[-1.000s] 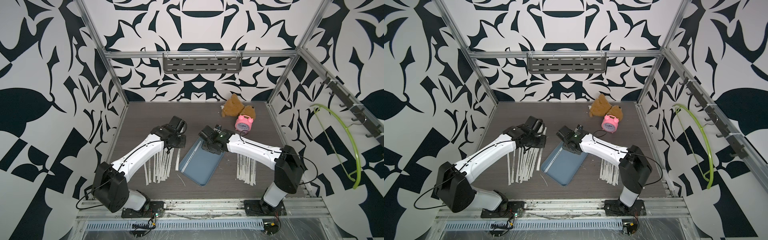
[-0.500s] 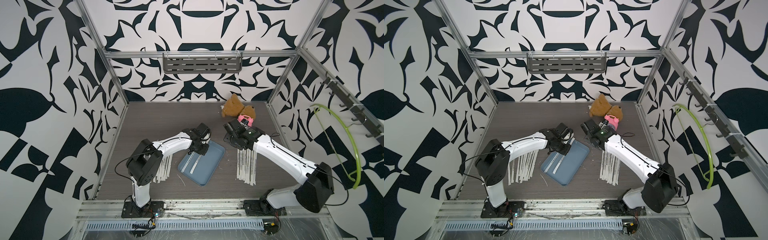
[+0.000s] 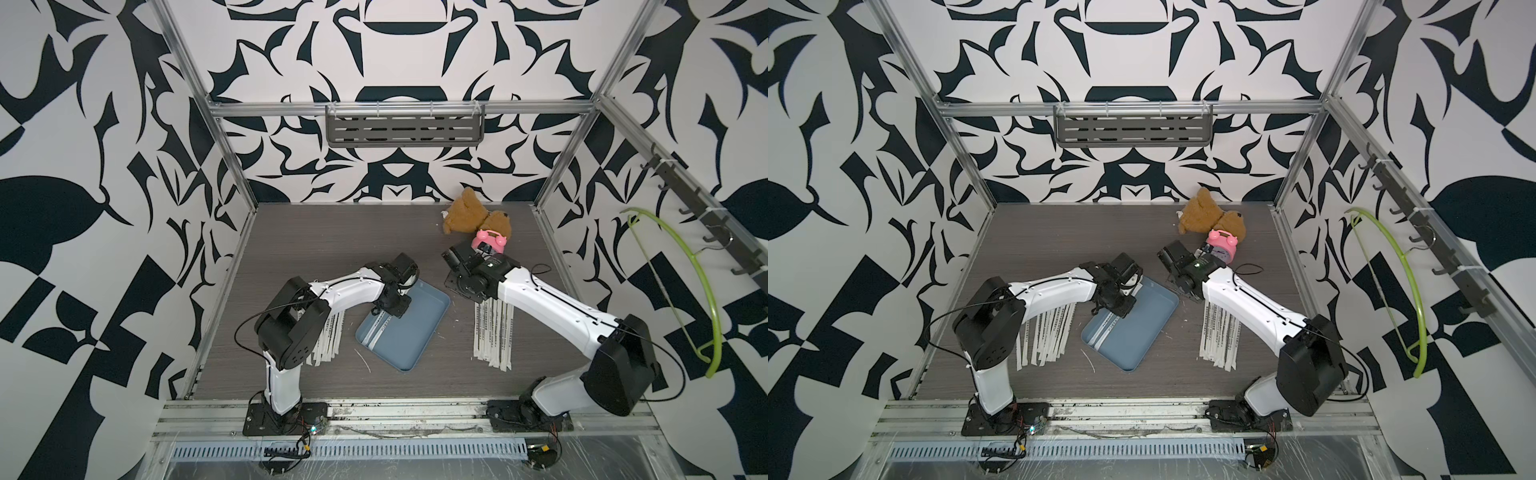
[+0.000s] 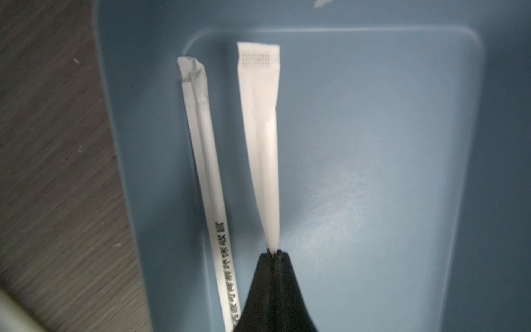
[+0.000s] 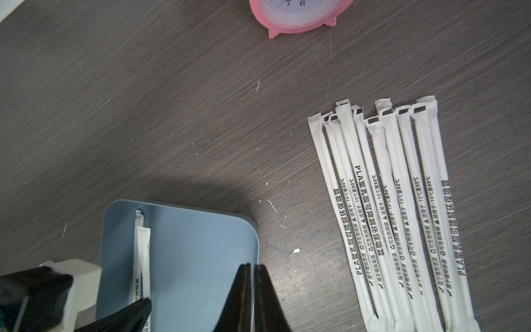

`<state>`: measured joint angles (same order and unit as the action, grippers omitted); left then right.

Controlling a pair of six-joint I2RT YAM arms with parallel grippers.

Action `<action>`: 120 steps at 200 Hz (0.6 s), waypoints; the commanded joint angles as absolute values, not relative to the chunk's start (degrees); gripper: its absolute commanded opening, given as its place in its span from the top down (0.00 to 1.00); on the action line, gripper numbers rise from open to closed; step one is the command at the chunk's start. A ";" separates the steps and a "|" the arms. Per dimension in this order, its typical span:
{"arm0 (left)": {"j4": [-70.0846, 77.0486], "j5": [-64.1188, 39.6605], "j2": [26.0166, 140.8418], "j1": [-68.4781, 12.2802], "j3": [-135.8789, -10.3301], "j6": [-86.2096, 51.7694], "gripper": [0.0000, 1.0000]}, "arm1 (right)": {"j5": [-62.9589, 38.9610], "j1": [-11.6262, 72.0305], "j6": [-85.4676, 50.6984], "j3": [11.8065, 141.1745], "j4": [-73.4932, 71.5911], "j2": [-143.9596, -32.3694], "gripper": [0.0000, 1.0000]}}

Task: Put the straws into the storage box
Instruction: Place the straw in the storage box.

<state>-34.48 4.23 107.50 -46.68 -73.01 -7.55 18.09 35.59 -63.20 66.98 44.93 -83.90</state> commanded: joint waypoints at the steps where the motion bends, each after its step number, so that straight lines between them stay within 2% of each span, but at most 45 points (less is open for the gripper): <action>1: -38.16 6.40 110.09 -46.68 -74.46 -4.92 0.95 | 18.37 35.72 -62.89 68.40 44.82 -83.67 0.90; 120: -41.50 8.28 112.14 -46.67 -78.42 -6.04 0.80 | 18.37 35.60 -62.23 67.85 44.56 -83.64 0.90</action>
